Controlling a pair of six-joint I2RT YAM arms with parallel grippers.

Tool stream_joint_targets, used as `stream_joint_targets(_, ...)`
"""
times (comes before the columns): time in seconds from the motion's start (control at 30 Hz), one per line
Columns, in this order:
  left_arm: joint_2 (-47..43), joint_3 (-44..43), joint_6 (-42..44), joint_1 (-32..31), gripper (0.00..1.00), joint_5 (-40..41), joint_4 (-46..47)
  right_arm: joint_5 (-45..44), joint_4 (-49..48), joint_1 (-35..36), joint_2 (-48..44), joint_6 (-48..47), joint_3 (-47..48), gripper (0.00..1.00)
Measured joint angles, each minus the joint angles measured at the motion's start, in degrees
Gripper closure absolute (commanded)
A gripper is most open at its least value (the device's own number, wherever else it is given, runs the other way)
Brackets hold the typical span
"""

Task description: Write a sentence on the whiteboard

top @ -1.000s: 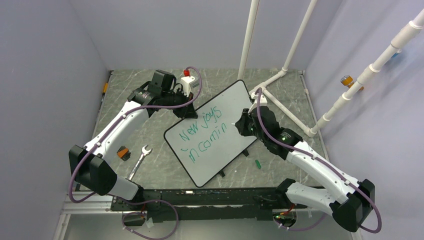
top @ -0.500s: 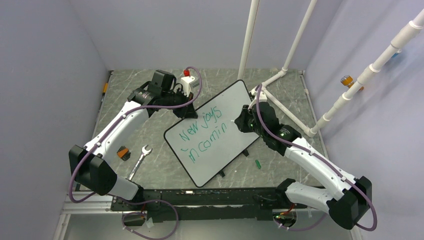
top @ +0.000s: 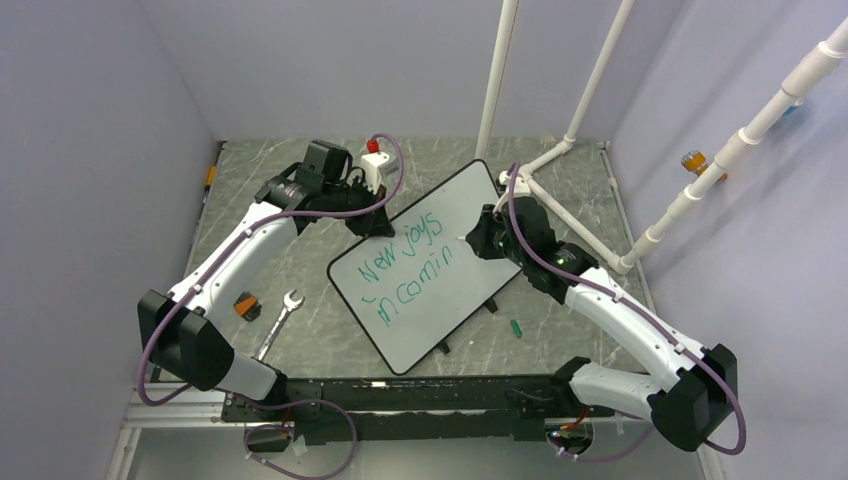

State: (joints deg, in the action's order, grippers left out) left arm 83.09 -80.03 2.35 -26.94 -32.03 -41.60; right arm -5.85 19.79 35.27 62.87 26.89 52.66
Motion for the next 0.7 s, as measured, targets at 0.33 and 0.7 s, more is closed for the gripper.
stream_joint_targets(0.33,0.00,0.00,0.00,0.00,1.00,0.22,-0.11,2.29,-0.59,-0.37,0.09,-0.57,0.00,1.00)
stream_joint_targets(0.7,0.00,0.00,0.00,0.00,1.00,0.57,-0.28,4.13,-2.16,-0.44,0.07,-0.55,-0.68,1.00)
